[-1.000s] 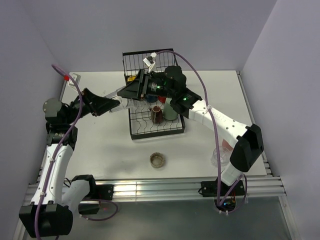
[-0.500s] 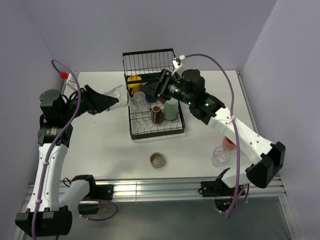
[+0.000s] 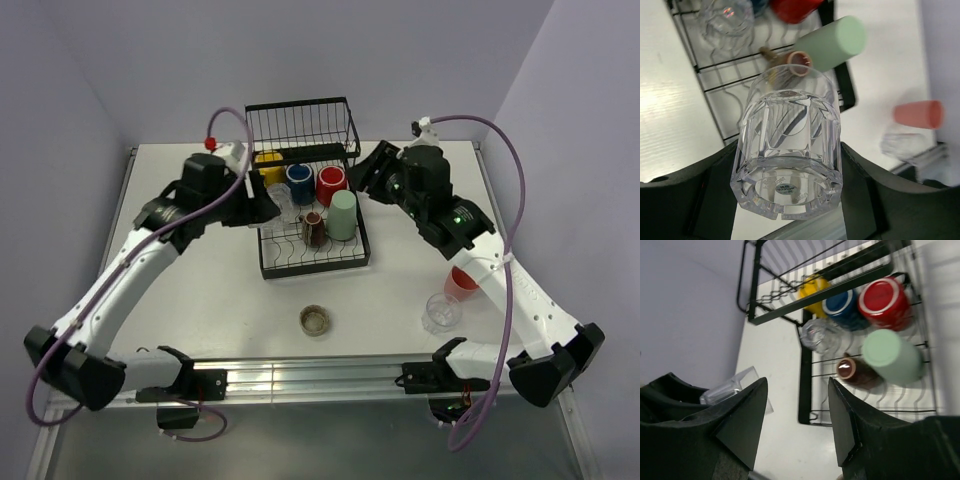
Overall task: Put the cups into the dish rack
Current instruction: Pass the cup from the right arm to the left, then place the cup upside down on the dish rack
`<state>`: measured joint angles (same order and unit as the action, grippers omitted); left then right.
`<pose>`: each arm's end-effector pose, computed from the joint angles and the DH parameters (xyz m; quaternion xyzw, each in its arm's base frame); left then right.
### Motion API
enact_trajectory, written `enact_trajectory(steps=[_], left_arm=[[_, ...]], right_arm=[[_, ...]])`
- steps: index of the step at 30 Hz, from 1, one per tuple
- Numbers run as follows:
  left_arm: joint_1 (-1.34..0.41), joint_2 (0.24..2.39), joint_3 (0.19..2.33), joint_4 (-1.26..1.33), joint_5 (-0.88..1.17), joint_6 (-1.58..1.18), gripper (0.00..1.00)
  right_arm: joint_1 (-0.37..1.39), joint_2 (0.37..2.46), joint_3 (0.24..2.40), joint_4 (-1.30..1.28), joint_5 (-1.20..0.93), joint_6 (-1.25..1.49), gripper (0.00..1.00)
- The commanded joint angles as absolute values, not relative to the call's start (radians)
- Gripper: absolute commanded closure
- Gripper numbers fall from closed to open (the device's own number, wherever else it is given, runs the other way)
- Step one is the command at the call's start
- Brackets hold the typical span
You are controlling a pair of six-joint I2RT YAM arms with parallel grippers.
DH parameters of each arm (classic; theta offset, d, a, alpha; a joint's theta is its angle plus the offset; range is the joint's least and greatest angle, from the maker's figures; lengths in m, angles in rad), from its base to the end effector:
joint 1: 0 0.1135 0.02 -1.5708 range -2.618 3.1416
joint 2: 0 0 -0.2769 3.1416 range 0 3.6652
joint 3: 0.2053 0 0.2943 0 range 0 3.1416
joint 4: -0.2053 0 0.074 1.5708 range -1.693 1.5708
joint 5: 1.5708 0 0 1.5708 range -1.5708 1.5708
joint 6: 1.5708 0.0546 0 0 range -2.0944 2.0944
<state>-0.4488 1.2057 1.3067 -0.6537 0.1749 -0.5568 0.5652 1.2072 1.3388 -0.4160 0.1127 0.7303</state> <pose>0.2756 -0.1433 0.3938 -0.0044 0.8709 -0.3008 0.3886 0.2755 0.1675 0.4336 0.0995 0.7934 0.3254 0.5047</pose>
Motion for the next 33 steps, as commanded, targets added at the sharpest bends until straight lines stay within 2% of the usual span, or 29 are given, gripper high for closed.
enact_trajectory(steps=[1, 6, 13, 20, 33], left_arm=[[-0.52, 1.303, 1.391, -0.724, -0.095, -0.525, 1.0], [-0.587, 1.469, 1.485, -0.79, -0.247, -0.532, 1.0], [-0.612, 1.638, 1.581, -0.844, -0.31, -0.529, 1.0], [-0.62, 1.776, 1.658, -0.862, -0.307, -0.512, 1.0], [-0.618, 1.876, 1.671, -0.864, -0.284, -0.511, 1.0]], right_arm=[[0.531, 1.155, 1.318, -0.468, 0.213, 0.673, 0.41], [0.482, 1.124, 1.286, -0.495, 0.23, 0.647, 0.41], [0.426, 1.104, 1.25, -0.505, 0.203, 0.623, 0.4], [0.402, 1.109, 1.23, -0.505, 0.184, 0.611, 0.4], [0.368, 1.104, 1.198, -0.503, 0.161, 0.6, 0.4]])
